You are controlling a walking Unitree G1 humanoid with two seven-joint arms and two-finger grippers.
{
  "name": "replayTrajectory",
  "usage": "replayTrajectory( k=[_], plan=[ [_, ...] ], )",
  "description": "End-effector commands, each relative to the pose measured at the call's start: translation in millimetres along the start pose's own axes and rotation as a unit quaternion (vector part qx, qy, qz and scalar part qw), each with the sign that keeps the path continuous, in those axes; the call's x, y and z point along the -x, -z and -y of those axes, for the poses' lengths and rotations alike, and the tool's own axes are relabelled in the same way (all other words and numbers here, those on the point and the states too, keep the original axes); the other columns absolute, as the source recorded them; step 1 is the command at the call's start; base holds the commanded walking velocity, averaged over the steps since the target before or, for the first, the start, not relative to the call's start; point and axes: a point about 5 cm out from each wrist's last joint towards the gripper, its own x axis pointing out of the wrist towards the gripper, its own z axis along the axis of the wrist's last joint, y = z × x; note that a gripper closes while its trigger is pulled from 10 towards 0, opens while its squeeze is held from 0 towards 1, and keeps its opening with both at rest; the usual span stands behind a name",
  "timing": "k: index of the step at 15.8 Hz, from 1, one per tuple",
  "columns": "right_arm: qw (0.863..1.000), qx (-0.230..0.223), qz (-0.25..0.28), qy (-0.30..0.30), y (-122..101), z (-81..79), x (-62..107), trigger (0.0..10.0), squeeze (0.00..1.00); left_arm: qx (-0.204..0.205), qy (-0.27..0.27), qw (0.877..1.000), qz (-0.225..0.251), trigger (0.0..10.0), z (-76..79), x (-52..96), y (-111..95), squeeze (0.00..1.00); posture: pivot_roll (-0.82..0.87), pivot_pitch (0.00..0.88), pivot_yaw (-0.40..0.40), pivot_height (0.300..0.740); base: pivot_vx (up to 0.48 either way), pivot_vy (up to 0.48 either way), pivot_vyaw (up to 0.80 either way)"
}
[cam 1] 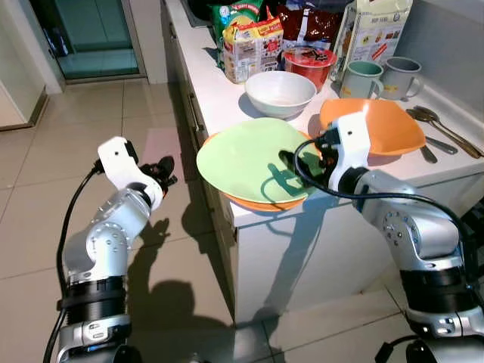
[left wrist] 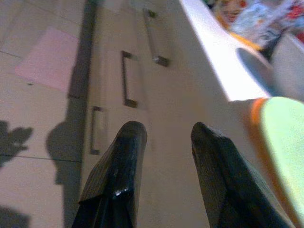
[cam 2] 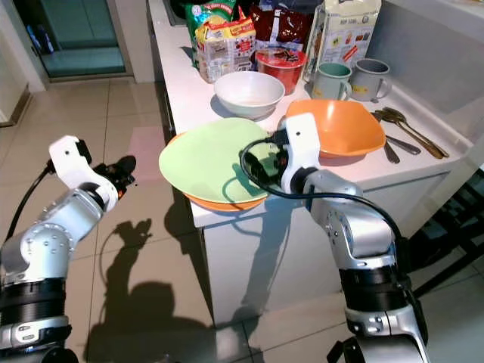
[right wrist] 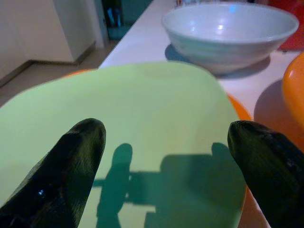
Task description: Setting the table
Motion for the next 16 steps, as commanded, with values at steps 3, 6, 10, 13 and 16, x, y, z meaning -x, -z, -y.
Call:
replayTrajectory(
  k=[3, 6, 10, 13, 16],
  plan=[
    [1.000, 0.010, 0.013, 0.013, 1.2, 5.3, -12.7, 10.0, 0.00, -0.046, -0.078, 0.996, -0.001, 10.0, -16.5, -10.8, 15.7, 0.00, 0.01, 0.000, -0.003, 0.740, 0.000, 0.000, 0.00],
    [1.000, 0.028, 0.010, 0.003, 4.7, 2.4, -24.8, 10.0, 0.00, -0.076, -0.050, 0.996, -0.002, 10.0, -2.5, -16.2, 21.3, 0.00, 0.01, 0.000, -0.005, 0.740, 0.000, 0.000, 0.00],
    [0.998, 0.057, -0.010, -0.018, 14.9, -5.9, -43.8, 10.0, 0.00, -0.118, -0.005, 0.993, 0.014, 10.0, 20.9, -23.6, 21.1, 0.00, 0.02, 0.000, -0.005, 0.740, 0.000, 0.000, 0.00],
    [0.995, 0.090, -0.044, 0.004, 28.5, -2.5, -50.0, 10.0, 0.00, -0.165, 0.021, 0.986, 0.013, 10.0, 31.6, -23.8, 24.5, 0.00, 0.02, 0.000, -0.009, 0.740, 0.000, 0.000, 0.00],
    [0.995, 0.087, -0.052, 0.001, 34.8, -0.6, -52.4, 10.0, 0.00, -0.207, 0.044, 0.977, 0.019, 10.0, 44.6, -23.2, 27.9, 0.00, 0.02, 0.000, -0.008, 0.740, 0.000, 0.000, 0.00]
  ],
)
